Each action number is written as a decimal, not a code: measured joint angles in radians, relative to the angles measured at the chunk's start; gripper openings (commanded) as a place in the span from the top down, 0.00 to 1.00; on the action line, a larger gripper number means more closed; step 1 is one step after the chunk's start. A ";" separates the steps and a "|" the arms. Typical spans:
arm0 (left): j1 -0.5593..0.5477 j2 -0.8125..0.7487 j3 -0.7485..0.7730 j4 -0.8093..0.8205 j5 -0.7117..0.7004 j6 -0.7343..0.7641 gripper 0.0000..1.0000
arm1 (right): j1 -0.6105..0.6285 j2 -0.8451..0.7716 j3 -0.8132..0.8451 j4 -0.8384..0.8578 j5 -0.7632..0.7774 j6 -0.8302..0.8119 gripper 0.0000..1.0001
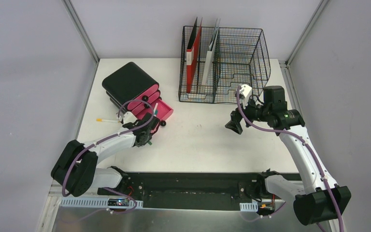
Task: Organize the desk
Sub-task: Pick up the stationery from the center of the board, then place the stationery in the drawer.
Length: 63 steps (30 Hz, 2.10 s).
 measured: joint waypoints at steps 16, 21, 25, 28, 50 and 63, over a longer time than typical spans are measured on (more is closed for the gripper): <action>0.000 -0.119 -0.072 0.014 0.003 0.040 1.00 | 0.000 0.000 0.000 -0.002 -0.001 0.000 0.01; 0.000 -0.188 -0.084 0.003 0.020 0.085 1.00 | 0.000 0.000 0.000 -0.002 -0.002 0.000 0.01; 0.000 -0.290 -0.097 0.001 0.048 0.154 1.00 | 0.000 0.000 0.000 -0.002 -0.017 0.001 0.01; 0.000 -0.385 -0.119 0.023 0.082 0.228 1.00 | 0.000 0.002 0.000 -0.001 -0.047 0.003 0.01; -0.007 -0.440 -0.371 1.022 0.855 0.637 1.00 | 0.000 0.076 -0.117 0.211 -0.375 0.236 0.01; -0.366 -0.152 -0.319 1.424 0.601 0.754 1.00 | 0.094 0.156 -0.283 0.749 -0.452 0.694 0.01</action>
